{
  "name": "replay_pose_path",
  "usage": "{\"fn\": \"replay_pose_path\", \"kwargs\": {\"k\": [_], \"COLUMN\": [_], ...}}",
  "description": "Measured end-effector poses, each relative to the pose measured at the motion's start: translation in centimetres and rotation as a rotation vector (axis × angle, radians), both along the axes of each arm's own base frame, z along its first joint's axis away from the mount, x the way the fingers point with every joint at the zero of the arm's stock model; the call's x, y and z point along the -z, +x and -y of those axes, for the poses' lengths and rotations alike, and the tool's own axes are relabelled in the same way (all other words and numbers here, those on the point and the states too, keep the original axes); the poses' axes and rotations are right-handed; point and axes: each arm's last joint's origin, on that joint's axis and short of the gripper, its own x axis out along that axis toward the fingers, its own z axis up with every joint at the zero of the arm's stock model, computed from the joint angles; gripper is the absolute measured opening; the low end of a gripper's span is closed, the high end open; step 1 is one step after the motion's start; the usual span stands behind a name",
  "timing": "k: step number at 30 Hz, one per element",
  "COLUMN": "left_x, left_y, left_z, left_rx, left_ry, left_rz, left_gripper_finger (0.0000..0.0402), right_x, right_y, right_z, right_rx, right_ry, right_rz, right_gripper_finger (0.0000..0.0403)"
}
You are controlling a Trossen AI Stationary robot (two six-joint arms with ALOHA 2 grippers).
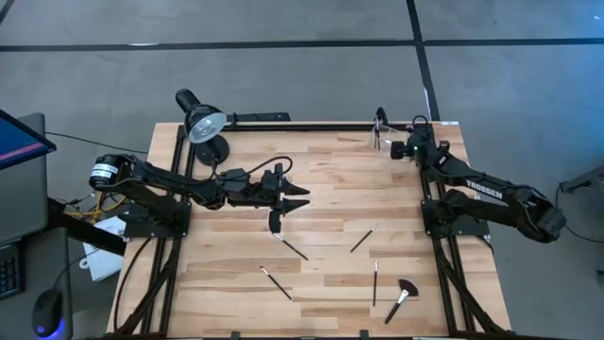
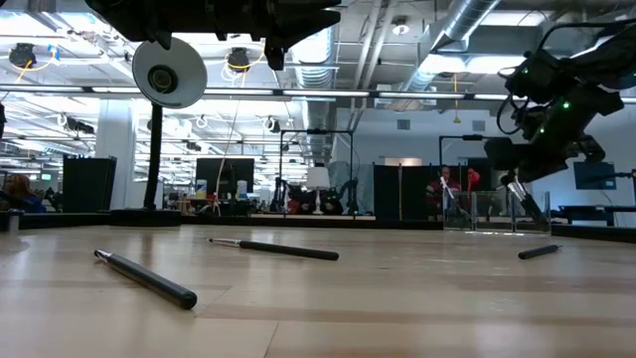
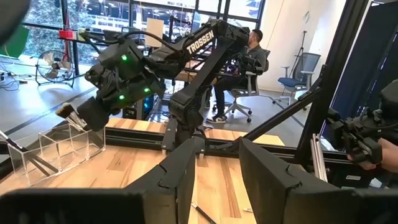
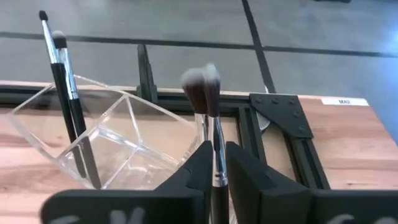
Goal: Sort items
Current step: Put the foundation brush into the transparent organizer
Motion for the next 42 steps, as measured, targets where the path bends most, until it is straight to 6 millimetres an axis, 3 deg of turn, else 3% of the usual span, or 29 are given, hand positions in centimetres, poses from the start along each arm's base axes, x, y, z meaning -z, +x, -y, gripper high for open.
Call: {"fn": "replay_pose_path", "kwargs": {"k": [3, 8, 16, 21, 34, 39, 42], "left_x": [0.0, 0.0, 0.0, 0.5, 1.7, 1.8, 1.7], "left_y": [0.0, 0.0, 0.0, 0.0, 0.0, 0.0, -0.2], "left_z": [0.0, 0.0, 0.0, 0.0, -1.0, 1.0, 2.3], "left_rx": [0.0, 0.0, -0.001, -0.001, -0.044, -0.123, -0.213], "left_ry": [0.0, 0.0, 0.0, 0.004, 0.011, 0.032, 0.06], "left_rz": [-0.002, -0.002, -0.005, -0.051, -0.191, -0.254, -0.281], "left_gripper_finger": [0.0122, 0.0122, 0.0122, 0.0122, 0.0122, 0.0122, 0.0122], "right_x": [-0.6, -3.3, -2.1, -2.6, -4.6, -5.9, -5.9], "right_y": [0.1, 0.6, 0.7, 2.2, 6.8, 7.8, 8.2], "right_z": [0.2, 1.0, 0.8, -0.9, -8.2, -9.7, -10.2], "right_rx": [0.003, -0.002, -0.01, -0.188, -0.819, -1.111, -1.177], "right_ry": [-0.049, -0.145, -0.021, -0.011, -0.076, -0.164, -0.171], "right_rz": [0.012, 0.067, 0.024, 0.085, 0.232, 0.303, 0.302], "right_gripper_finger": [0.0012, 0.0004, 0.0001, 0.0001, 0.0001, 0.0001, 0.0001]}}
